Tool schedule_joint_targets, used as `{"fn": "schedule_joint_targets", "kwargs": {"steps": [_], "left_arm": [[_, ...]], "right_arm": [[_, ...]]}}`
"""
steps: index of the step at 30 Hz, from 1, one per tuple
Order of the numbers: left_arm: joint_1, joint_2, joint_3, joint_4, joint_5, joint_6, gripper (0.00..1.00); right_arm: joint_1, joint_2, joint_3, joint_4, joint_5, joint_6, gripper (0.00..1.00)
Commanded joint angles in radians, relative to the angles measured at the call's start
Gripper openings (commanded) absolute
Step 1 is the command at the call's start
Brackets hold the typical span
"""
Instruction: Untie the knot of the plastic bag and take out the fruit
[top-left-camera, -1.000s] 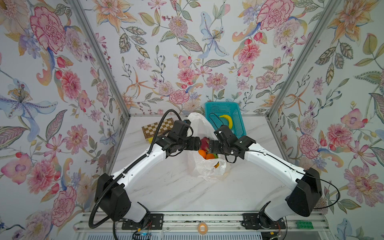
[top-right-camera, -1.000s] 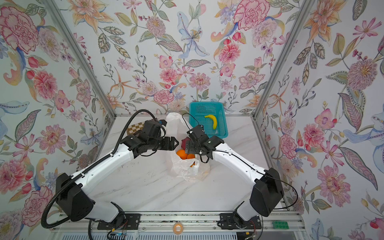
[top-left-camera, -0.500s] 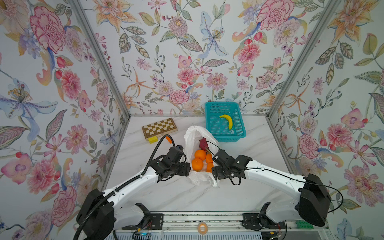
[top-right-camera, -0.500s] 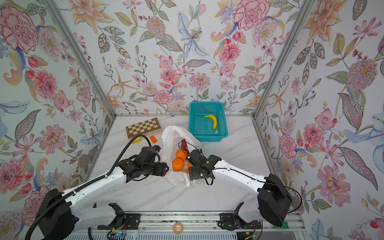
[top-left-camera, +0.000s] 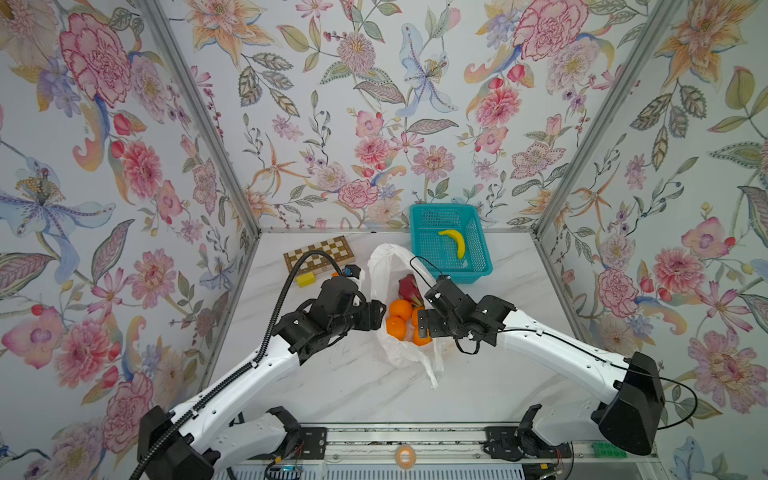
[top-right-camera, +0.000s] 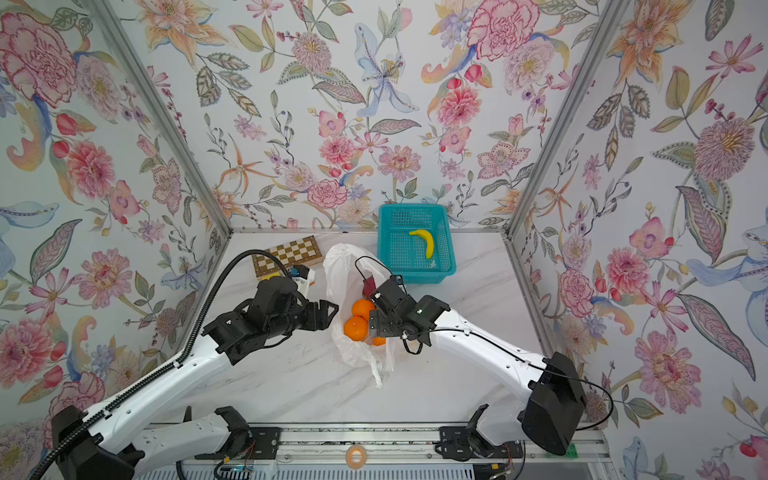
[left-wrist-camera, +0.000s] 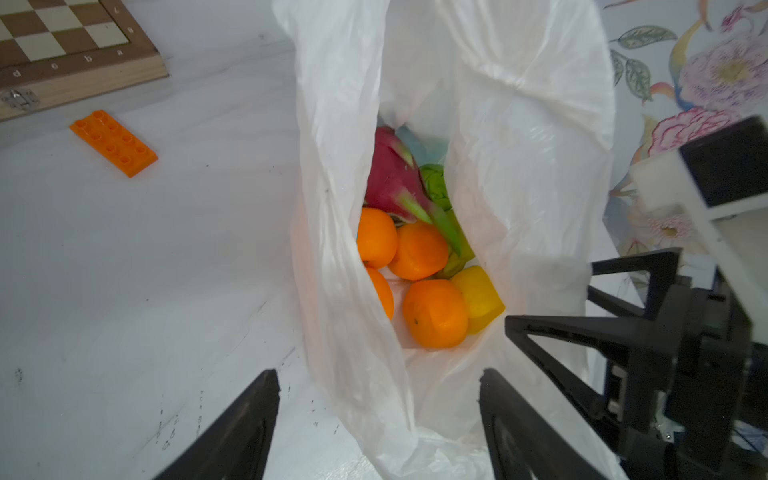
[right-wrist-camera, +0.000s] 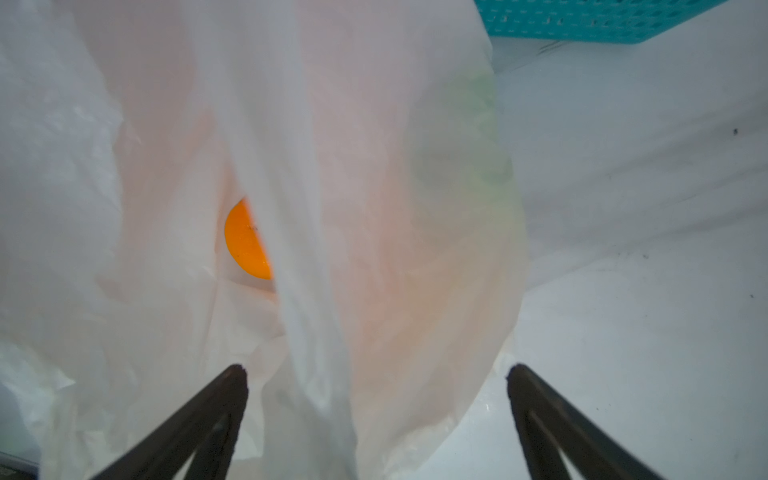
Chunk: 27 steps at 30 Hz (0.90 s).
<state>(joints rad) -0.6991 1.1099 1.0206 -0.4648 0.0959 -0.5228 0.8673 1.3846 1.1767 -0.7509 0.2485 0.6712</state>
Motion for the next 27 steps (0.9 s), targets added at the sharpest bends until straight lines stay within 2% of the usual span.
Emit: {"fn": "schedule_joint_targets", "kwargs": {"steps": [1,6,10,19,23,27], "left_arm": [[-0.011,0.026,0.098,-0.013,-0.002,-0.058,0.77],[-0.054,0.062,0.118,0.147,0.035,-0.097,0.72],[-0.084,0.133,0.124,0.168,0.047,-0.060,0.69],[-0.092,0.296,0.150,0.146,0.005,0.050,0.61],[-0.092,0.398,0.220,0.068,-0.003,0.105,0.60],[-0.090,0.509,0.292,0.012,-0.056,0.142,0.59]], "right_arm": [[-0.005,-0.027,0.042,-0.015,0.023,0.010,0.99],[-0.008,-0.033,0.010,-0.015,-0.001,0.006,0.99],[-0.010,-0.048,-0.010,-0.013,0.000,0.043,0.99],[-0.053,-0.066,-0.050,-0.011,-0.033,0.110,0.98],[-0.069,-0.083,-0.051,-0.012,-0.037,0.113,0.98],[-0.082,-0.091,-0.049,-0.011,-0.038,0.114,0.98]]}}
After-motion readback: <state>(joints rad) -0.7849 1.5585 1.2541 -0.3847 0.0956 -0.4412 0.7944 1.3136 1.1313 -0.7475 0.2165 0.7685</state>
